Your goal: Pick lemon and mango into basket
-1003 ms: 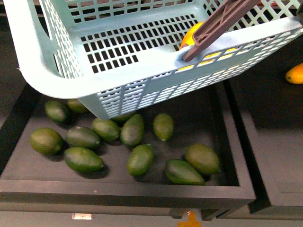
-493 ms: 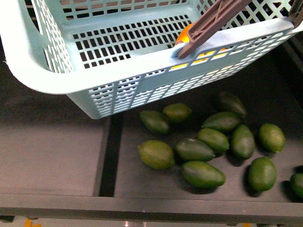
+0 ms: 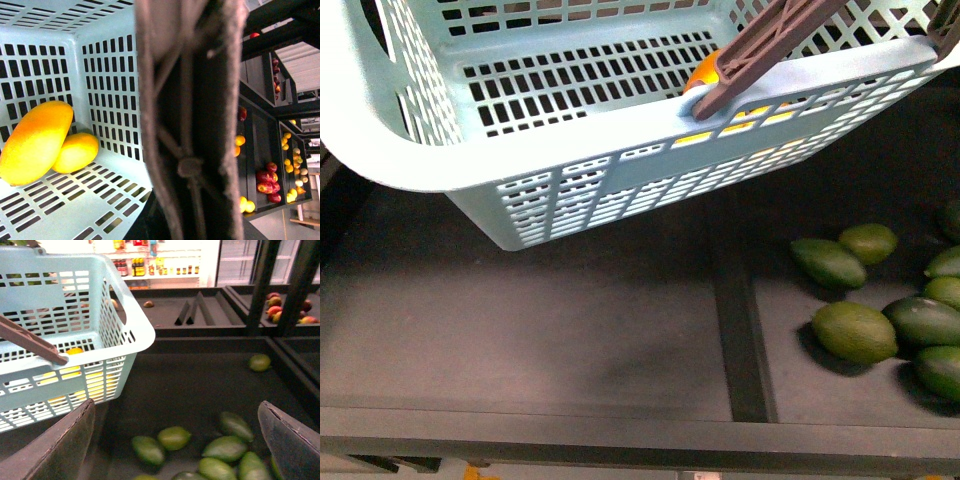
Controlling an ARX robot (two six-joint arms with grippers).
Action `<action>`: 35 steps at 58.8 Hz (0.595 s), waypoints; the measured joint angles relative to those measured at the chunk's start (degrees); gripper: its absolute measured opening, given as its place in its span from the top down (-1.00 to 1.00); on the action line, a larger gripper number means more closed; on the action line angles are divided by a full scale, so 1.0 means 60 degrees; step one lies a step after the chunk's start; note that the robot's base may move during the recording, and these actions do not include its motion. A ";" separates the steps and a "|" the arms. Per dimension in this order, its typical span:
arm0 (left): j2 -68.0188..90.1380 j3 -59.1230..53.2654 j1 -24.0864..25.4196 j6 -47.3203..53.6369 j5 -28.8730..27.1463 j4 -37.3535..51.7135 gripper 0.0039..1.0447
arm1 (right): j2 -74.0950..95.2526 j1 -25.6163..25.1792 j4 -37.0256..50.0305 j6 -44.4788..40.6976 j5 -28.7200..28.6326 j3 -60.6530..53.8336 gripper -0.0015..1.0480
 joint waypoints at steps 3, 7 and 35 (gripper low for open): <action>0.0000 -0.0004 0.0040 -0.0004 0.0000 -0.0004 0.92 | 0.0000 -0.0004 0.0000 0.0000 -0.0029 0.0000 -0.83; 0.0000 -0.0004 0.0149 -0.0044 -0.0066 -0.0011 0.92 | -0.0004 -0.0004 0.0004 -0.0004 -0.0062 -0.0004 -0.83; 0.0000 -0.0004 -0.0036 -0.0029 0.0120 -0.0011 0.92 | -0.0004 -0.0004 0.0004 0.0000 0.0018 -0.0004 -0.83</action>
